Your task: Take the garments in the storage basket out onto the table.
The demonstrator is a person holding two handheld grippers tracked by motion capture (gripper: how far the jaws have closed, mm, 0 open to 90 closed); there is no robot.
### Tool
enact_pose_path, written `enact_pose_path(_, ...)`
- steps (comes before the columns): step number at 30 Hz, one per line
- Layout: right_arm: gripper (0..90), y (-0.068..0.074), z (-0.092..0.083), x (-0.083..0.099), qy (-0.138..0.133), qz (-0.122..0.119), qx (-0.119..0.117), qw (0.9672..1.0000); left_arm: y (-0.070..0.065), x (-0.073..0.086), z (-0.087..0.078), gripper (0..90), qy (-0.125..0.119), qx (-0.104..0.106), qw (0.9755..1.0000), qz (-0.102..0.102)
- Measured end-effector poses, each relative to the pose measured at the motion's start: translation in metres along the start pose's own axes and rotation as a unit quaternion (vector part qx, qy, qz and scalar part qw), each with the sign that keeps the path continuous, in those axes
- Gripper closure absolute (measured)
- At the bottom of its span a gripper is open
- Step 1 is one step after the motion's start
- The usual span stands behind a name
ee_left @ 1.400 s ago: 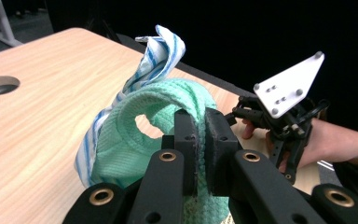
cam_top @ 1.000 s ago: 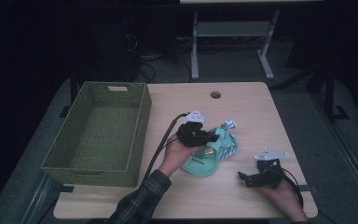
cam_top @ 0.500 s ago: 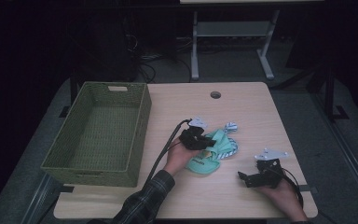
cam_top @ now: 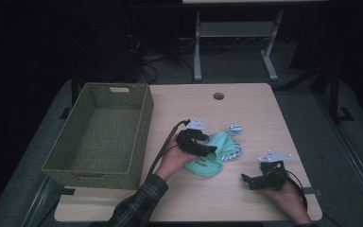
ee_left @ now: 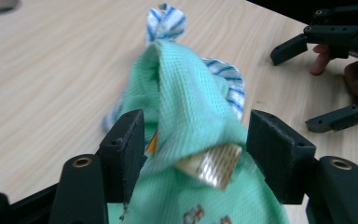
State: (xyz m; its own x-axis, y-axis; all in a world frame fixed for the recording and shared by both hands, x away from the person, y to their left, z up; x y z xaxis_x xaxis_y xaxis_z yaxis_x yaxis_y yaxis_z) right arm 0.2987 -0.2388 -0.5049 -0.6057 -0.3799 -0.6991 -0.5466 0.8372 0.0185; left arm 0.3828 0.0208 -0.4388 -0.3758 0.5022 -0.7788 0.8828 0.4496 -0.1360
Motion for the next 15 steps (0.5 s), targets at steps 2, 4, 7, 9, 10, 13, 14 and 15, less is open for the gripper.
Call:
enact_pose_path(2,0.0,0.0,0.0,0.0,0.0,0.0,0.0,1.0,0.0,0.002,-0.008,35.9,-0.009,-0.003,0.9999,-0.007)
enact_pose_path(4,0.0,0.0,0.0,0.0,0.0,0.0,0.0,1.0,0.0,0.004,-0.014,36.1,-0.011,-0.001,0.9999,-0.012)
enact_pose_path(7,0.0,0.0,0.0,0.0,0.0,0.0,0.0,1.0,-0.002,0.008,-0.023,43.8,-0.013,-0.01,0.9999,-0.006)
enact_pose_path(9,0.0,0.0,0.0,0.0,0.0,0.0,0.0,1.0,-0.003,0.011,-0.028,51.3,-0.012,-0.014,0.9998,-0.001)
enact_pose_path(10,0.0,0.0,0.0,0.0,0.0,0.0,0.0,1.0,-0.003,0.013,-0.03,54.7,-0.009,-0.016,0.9998,0.0)
enact_pose_path(13,0.0,0.0,0.0,0.0,0.0,0.0,0.0,1.0,-0.004,0.017,-0.036,66.6,0.003,-0.022,0.9997,0.005)
enact_pose_path(14,0.0,0.0,0.0,0.0,0.0,0.0,0.0,1.0,-0.004,0.019,-0.038,72.5,0.007,-0.021,0.9997,0.006)
enact_pose_path(15,0.0,0.0,0.0,0.0,0.0,0.001,0.0,1.0,-0.005,0.021,-0.039,76.5,0.009,-0.023,0.9997,0.004)
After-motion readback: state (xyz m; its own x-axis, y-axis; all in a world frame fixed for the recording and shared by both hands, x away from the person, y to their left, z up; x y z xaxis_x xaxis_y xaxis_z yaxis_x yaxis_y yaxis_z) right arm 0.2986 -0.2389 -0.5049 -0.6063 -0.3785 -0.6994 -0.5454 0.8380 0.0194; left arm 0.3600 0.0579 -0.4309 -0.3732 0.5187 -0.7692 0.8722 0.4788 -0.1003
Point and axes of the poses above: each handheld gripper's, and its own axes: z roughly forward along the jaws, x roughly out of its underside, y roughly to its left, the point moved 3 cm from there along z, roughly forward along the jaws, and after that the axes turned 1 degree about x, right-handed, at the moved point
